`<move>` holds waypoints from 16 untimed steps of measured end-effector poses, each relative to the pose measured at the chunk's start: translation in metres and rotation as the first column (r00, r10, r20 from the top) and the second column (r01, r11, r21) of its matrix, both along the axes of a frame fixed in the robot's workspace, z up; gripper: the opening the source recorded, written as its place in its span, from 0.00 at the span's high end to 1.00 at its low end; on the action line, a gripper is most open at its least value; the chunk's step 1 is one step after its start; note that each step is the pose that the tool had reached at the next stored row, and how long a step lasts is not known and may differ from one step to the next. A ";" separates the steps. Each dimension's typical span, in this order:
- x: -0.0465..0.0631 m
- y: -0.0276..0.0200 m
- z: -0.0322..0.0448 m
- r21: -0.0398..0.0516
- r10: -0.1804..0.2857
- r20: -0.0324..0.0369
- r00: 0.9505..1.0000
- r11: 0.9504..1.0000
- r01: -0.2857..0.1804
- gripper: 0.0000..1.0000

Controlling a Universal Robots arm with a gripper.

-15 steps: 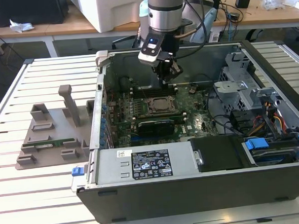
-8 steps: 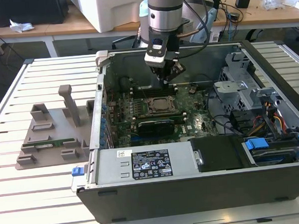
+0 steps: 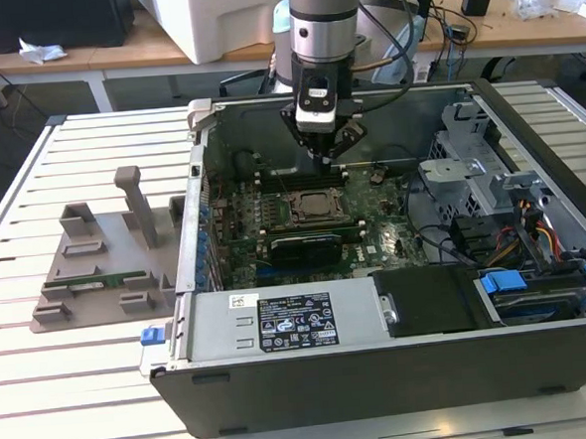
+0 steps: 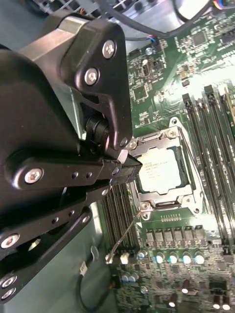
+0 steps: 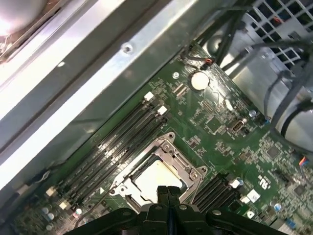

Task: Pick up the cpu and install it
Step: 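Install the first cpu locking lever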

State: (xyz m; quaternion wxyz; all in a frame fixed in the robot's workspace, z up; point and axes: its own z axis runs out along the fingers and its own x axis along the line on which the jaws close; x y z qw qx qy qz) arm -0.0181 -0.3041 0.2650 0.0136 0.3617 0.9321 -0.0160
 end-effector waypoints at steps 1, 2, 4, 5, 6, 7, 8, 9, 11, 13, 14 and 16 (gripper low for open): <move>0.000 0.0000 0.0000 0.000 0.014 0.000 1.000 1.000 -0.014 0.89; 0.000 0.0000 0.0000 0.000 0.029 0.000 1.000 1.000 -0.029 0.89; 0.000 0.0000 0.0000 0.000 0.060 0.000 0.998 0.998 -0.060 0.89; 0.000 0.0000 0.0000 0.000 0.081 0.000 0.997 0.997 -0.081 0.89; 0.000 0.0000 0.0000 0.000 0.095 0.000 0.996 0.996 -0.095 0.89; 0.000 0.0000 0.0000 0.000 0.109 0.000 0.994 0.994 -0.109 0.89; 0.000 0.0000 0.0000 0.000 0.122 0.000 0.993 0.993 -0.122 0.89; 0.000 0.0000 0.0000 0.000 0.148 0.000 0.989 0.989 -0.148 0.89; 0.000 0.0000 0.0000 0.000 0.176 0.000 0.984 0.984 -0.176 0.89; 0.000 0.0000 0.0000 0.000 0.223 0.000 0.975 0.975 -0.223 0.89; 0.000 0.0000 0.0000 0.000 0.253 0.000 0.968 0.968 -0.253 0.89; 0.000 0.0000 0.0000 0.000 0.283 0.000 0.959 0.959 -0.283 0.89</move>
